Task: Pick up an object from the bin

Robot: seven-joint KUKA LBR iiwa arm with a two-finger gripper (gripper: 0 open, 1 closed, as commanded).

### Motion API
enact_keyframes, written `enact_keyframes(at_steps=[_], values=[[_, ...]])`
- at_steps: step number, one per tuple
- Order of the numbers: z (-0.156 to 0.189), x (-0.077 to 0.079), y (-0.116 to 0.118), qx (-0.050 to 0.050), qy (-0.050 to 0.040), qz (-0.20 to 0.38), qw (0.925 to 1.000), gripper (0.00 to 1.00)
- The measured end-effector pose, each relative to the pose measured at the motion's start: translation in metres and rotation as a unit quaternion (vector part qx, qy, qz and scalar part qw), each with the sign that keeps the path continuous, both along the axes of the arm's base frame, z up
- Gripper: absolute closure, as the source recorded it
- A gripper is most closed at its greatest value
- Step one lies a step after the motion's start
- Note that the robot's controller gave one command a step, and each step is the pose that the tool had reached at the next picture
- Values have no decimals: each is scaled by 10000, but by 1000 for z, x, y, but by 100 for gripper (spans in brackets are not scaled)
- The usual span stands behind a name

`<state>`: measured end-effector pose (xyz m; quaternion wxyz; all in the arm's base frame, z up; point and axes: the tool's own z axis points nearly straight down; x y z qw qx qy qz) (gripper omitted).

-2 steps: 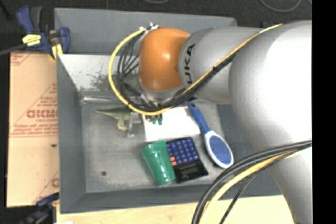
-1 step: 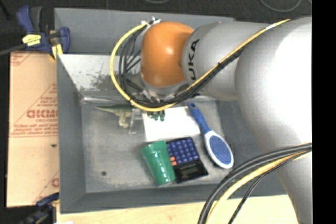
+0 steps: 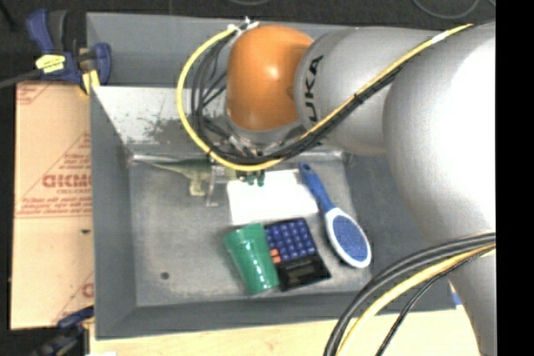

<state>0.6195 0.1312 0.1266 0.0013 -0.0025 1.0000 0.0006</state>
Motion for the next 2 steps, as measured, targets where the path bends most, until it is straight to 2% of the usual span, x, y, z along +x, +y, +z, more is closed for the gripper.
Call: enact_keyframes(at_steps=[2], values=[[17, 1, 0, 5, -21, -8, 10000, 100]])
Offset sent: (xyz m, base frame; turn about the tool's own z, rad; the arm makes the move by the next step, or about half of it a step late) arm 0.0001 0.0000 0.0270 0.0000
